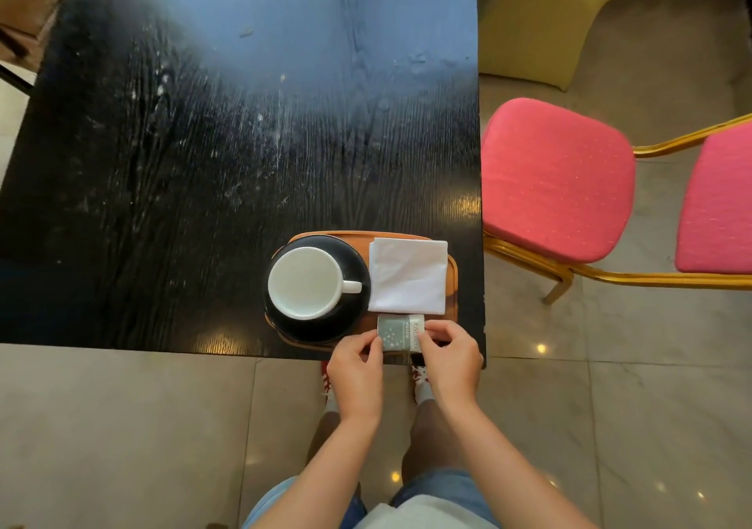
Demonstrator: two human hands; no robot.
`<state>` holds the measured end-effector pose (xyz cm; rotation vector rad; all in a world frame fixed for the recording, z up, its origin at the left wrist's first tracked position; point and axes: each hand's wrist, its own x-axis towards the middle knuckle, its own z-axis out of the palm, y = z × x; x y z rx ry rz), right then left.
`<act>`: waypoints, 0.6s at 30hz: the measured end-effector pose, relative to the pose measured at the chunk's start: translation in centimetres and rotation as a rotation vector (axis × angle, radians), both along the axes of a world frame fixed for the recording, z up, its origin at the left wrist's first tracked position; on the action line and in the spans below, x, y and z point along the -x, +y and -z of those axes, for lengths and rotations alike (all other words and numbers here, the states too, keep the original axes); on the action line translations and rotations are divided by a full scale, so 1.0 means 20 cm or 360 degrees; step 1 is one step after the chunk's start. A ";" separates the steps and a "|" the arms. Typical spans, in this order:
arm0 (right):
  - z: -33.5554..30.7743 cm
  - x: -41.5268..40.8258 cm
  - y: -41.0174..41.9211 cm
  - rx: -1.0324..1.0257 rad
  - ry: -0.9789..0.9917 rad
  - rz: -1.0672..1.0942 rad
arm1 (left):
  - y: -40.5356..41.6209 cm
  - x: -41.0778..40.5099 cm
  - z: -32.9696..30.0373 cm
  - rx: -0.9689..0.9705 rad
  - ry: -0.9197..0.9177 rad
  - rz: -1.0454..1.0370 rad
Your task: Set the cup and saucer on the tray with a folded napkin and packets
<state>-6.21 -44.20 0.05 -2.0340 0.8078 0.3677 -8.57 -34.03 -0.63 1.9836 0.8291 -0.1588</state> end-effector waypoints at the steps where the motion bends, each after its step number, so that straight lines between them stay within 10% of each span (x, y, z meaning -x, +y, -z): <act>1: 0.00 0.00 0.00 -0.0006 -0.0002 0.0003 | 0.00 0.00 0.00 0.0006 -0.0001 -0.0003; 18: -0.13 0.02 -0.04 0.0218 -0.0138 -0.0433 | 0.05 0.05 -0.15 -0.0032 -0.0111 0.0408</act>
